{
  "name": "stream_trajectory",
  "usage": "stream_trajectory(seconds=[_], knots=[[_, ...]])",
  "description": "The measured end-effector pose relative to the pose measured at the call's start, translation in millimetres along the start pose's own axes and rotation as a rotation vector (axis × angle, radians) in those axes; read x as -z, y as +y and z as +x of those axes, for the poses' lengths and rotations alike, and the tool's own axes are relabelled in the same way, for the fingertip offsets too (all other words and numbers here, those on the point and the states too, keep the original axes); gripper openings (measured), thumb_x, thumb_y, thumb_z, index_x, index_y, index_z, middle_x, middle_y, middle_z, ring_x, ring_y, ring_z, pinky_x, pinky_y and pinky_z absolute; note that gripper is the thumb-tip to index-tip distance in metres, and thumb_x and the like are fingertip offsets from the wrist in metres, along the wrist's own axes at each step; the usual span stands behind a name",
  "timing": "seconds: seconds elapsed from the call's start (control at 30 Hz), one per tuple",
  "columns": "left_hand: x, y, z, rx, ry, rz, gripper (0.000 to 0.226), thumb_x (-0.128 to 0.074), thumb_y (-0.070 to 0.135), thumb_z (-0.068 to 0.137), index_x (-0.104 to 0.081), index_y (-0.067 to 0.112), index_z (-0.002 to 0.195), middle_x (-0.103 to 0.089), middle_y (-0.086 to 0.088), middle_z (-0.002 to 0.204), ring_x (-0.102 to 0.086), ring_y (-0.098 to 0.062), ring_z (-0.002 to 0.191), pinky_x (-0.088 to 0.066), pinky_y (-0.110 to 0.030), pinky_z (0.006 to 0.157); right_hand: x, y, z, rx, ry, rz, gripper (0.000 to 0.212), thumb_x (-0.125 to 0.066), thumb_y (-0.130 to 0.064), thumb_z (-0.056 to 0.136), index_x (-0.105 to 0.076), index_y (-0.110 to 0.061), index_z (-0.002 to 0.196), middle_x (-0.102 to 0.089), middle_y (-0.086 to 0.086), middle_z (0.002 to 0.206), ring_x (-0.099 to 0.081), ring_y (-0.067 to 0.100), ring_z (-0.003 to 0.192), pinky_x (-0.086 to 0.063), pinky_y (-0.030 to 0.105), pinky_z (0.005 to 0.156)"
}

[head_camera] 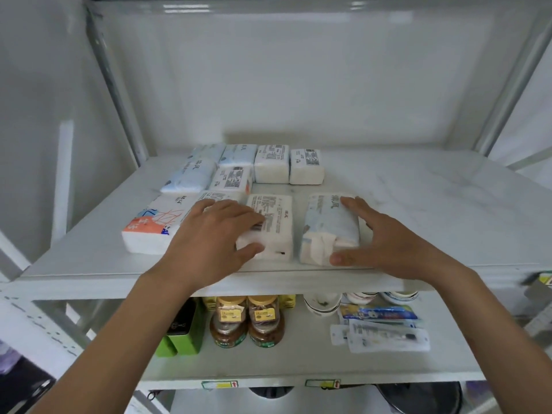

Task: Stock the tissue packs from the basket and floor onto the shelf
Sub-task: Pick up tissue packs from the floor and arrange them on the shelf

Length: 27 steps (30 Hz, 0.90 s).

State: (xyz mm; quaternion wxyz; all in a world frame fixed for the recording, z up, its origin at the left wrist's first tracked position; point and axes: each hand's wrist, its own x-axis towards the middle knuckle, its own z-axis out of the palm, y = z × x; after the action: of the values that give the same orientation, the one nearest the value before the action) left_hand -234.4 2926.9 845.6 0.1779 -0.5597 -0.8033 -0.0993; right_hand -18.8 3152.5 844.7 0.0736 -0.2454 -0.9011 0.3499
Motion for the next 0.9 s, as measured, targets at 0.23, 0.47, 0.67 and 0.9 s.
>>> stream_trajectory(seconds=[0.23, 0.47, 0.67, 0.9], knots=[[0, -7, 25, 0.069, -0.083, -0.016, 0.056, -0.061, 0.058, 0.091, -0.053, 0.039, 0.143, -0.056, 0.014, 0.148, -0.048, -0.014, 0.139, -0.028, -0.038, 0.115, -4, 11, 21, 0.051, 0.020, -0.046, 0.114, -0.088, -0.042, 0.077, -0.011, -0.043, 0.162, -0.046, -0.020, 0.136, -0.054, 0.006, 0.116, -0.040, 0.002, 0.081], [-1, -14, 64, 0.064, -0.228, 0.038, 0.054, -0.062, 0.056, 0.091, -0.052, 0.037, 0.141, -0.058, 0.010, 0.145, -0.053, -0.019, 0.133, -0.033, -0.041, 0.110, -5, 16, 50, 0.057, 0.039, 0.110, 0.116, -0.092, -0.035, 0.074, -0.016, -0.039, 0.162, -0.050, -0.018, 0.141, -0.056, -0.010, 0.112, -0.045, 0.014, 0.099], [-6, -18, 85, 0.104, -0.250, 0.033, 0.054, -0.063, 0.053, 0.092, -0.052, 0.036, 0.142, -0.058, 0.006, 0.145, -0.052, -0.022, 0.132, -0.036, -0.045, 0.110, -4, 14, 77, 0.037, 0.073, 0.183, 0.131, -0.096, -0.026, 0.069, -0.005, -0.030, 0.162, -0.036, -0.006, 0.162, -0.052, 0.011, 0.124, -0.044, 0.030, 0.105], [-14, -20, 103, 0.149, -0.259, 0.036, 0.053, -0.062, 0.048, 0.094, -0.051, 0.033, 0.144, -0.056, 0.002, 0.148, -0.045, -0.024, 0.138, -0.033, -0.046, 0.112, -11, 15, 107, -0.002, 0.174, 0.178, 0.114, -0.097, -0.029, 0.068, -0.021, -0.021, 0.153, -0.045, -0.002, 0.152, -0.055, 0.017, 0.120, -0.047, 0.030, 0.097]])
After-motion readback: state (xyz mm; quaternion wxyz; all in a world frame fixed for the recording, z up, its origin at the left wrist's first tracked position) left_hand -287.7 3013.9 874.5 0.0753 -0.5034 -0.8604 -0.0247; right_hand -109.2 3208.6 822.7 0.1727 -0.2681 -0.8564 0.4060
